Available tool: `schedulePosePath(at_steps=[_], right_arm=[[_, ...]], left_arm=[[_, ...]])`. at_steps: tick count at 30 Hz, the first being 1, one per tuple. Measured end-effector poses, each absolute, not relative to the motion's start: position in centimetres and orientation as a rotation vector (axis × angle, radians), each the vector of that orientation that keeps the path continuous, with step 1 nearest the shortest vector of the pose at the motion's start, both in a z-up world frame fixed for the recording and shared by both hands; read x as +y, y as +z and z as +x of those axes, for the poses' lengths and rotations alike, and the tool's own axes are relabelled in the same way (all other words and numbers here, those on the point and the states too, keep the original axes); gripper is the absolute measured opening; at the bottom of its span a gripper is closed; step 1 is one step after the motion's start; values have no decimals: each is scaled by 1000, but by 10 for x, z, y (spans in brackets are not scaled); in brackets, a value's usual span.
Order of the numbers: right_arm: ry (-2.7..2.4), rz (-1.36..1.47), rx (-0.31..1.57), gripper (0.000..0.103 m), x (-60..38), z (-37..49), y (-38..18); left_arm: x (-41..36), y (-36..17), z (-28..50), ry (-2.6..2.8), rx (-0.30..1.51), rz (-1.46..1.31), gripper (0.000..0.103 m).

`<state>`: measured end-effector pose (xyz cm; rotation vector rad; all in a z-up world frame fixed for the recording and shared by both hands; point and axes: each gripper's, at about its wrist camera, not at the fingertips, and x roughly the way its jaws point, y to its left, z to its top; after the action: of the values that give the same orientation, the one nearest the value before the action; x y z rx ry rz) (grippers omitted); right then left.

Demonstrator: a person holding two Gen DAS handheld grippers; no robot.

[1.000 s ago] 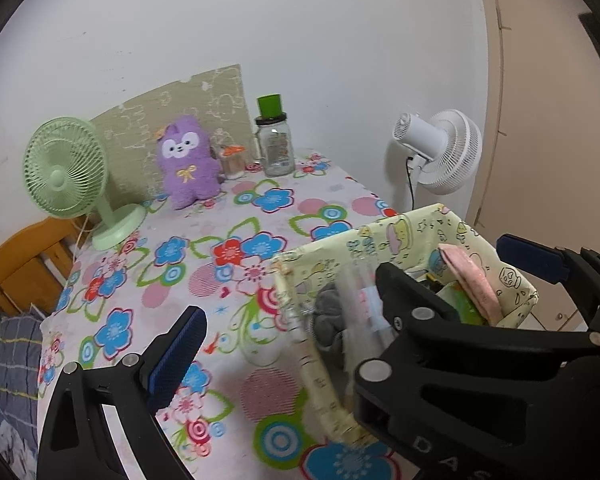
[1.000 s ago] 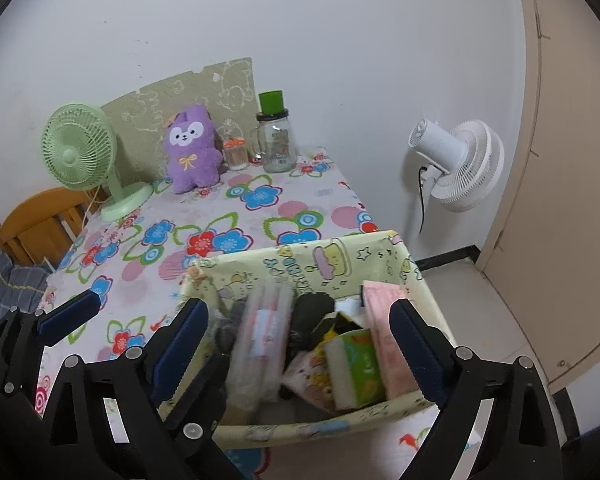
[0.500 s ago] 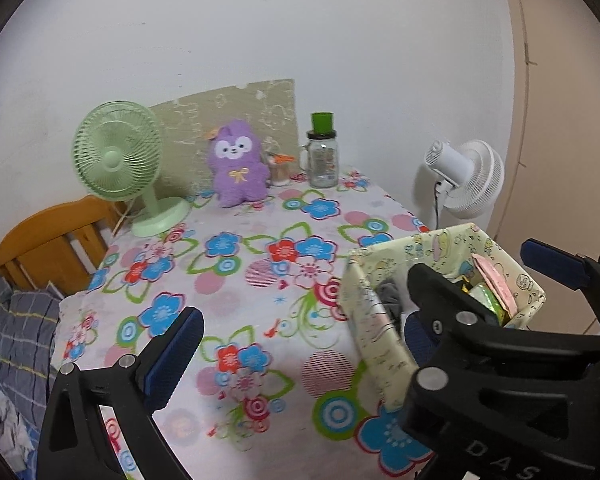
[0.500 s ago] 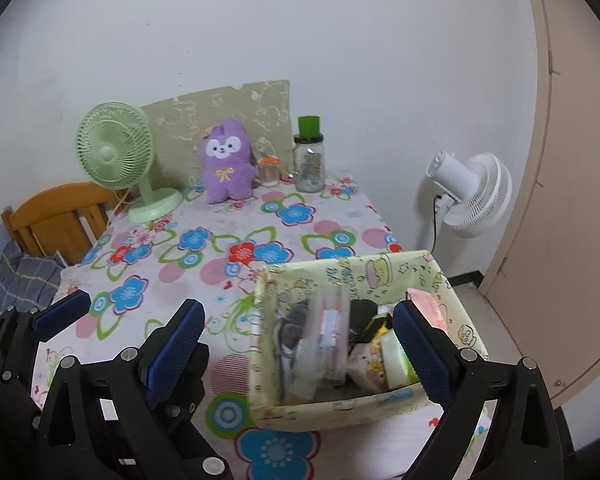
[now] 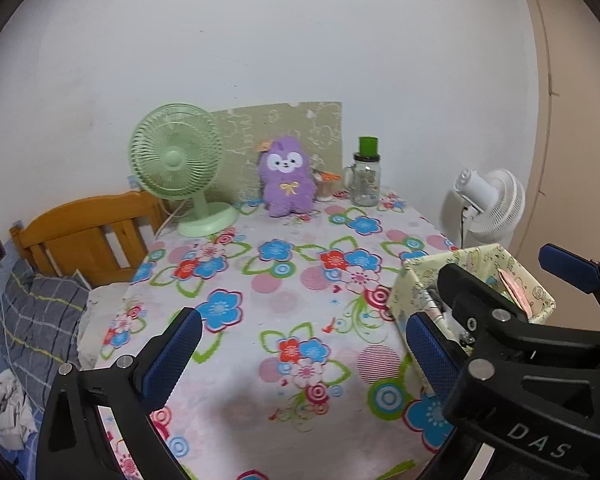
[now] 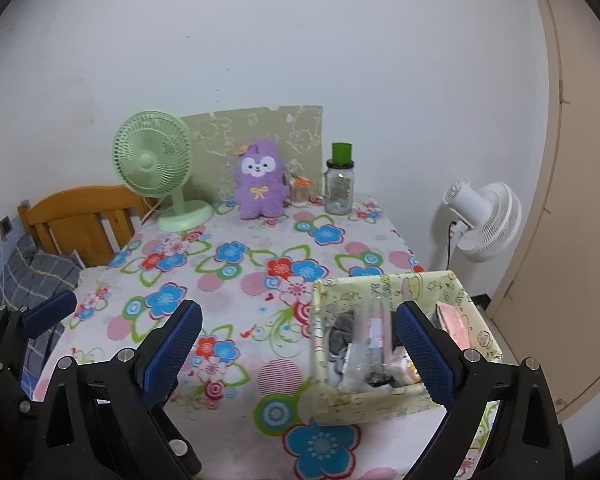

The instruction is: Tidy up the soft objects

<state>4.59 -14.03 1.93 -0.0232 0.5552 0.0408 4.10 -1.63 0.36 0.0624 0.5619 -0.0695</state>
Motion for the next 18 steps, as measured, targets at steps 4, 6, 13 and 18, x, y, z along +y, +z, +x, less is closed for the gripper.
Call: schedulePosePath(at_steps=[4, 6, 13, 18], right_arm=[[56, -27, 528, 102, -130, 37, 24], [60, -23, 519, 102, -127, 35, 25], [61, -18, 493, 103, -124, 24, 28], [48, -31, 465, 103, -126, 17, 28]], left_arm=[[-2, 6, 33, -38, 544, 55, 103], [5, 7, 30, -28, 539, 47, 103], [18, 9, 18, -4, 512, 20, 103], [21, 7, 12, -11, 509, -1, 103]])
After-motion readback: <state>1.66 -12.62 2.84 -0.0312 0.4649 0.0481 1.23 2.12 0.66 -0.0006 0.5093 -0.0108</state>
